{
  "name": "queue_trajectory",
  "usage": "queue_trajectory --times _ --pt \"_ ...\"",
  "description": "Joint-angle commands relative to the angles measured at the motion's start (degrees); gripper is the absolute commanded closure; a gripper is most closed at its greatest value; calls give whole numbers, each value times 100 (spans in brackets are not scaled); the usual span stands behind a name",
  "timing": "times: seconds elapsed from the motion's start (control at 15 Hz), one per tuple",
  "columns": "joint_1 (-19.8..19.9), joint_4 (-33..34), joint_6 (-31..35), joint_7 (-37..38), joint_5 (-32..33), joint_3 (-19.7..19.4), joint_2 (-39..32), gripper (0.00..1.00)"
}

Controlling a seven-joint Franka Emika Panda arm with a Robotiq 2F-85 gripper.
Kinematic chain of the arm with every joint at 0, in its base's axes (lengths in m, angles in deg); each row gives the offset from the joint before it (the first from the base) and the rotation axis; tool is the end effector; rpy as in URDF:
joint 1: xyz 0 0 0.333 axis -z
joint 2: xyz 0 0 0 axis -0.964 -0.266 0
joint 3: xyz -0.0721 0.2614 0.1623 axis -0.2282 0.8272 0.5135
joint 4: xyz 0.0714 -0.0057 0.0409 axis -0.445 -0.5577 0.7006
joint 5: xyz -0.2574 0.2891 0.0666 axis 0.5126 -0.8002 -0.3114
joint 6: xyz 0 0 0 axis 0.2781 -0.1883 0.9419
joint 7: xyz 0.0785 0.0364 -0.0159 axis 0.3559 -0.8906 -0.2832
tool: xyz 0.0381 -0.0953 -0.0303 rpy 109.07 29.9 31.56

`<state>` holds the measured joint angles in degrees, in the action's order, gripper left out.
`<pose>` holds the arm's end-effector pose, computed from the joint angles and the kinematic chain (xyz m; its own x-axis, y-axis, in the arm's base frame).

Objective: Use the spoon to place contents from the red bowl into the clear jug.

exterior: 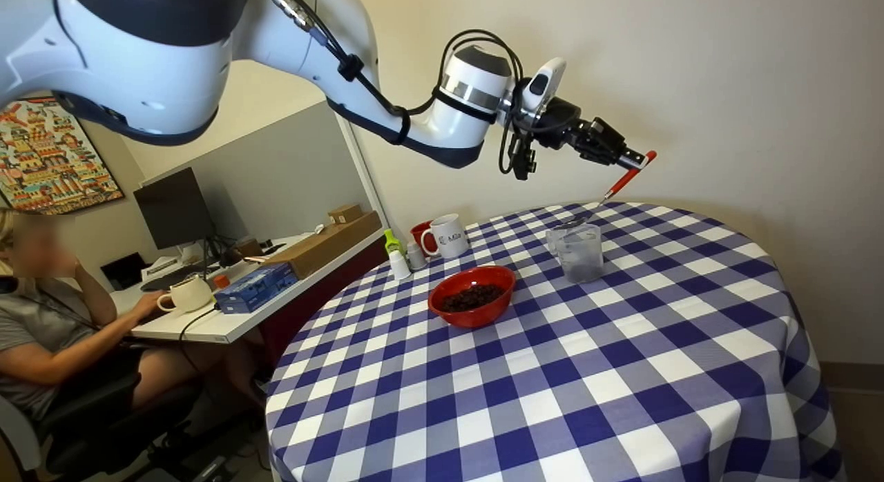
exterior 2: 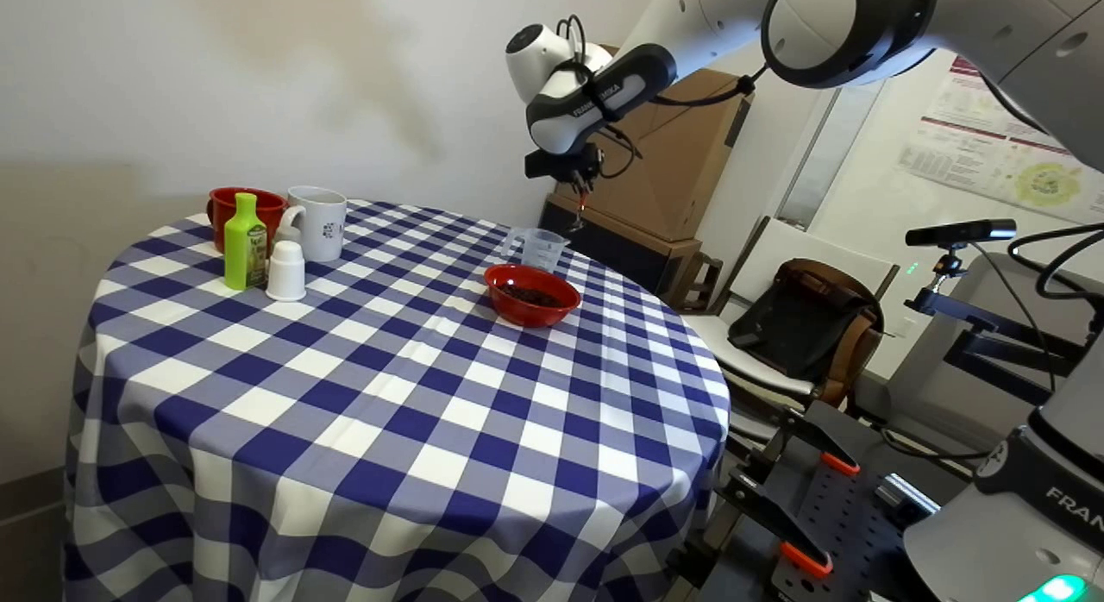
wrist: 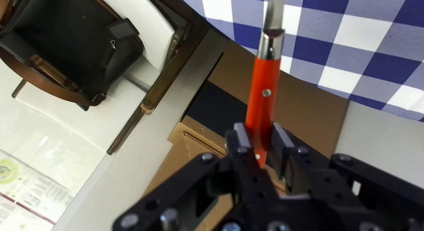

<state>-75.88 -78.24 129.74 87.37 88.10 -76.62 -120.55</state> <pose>0.7665 -0.1960 0.2374 0.5581 -0.5179 0.6483 -0.8296 -0.3307 0.4499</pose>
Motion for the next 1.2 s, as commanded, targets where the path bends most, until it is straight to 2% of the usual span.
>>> queue_trajectory --times 0.0,0.73,1.13 --pt "8 370 -355 -298 -59 44 -137 95" --pt "122 1287 -1188 -713 -235 146 -596 95" --pt "169 1929 -1751 -1033 -553 198 -909 95"
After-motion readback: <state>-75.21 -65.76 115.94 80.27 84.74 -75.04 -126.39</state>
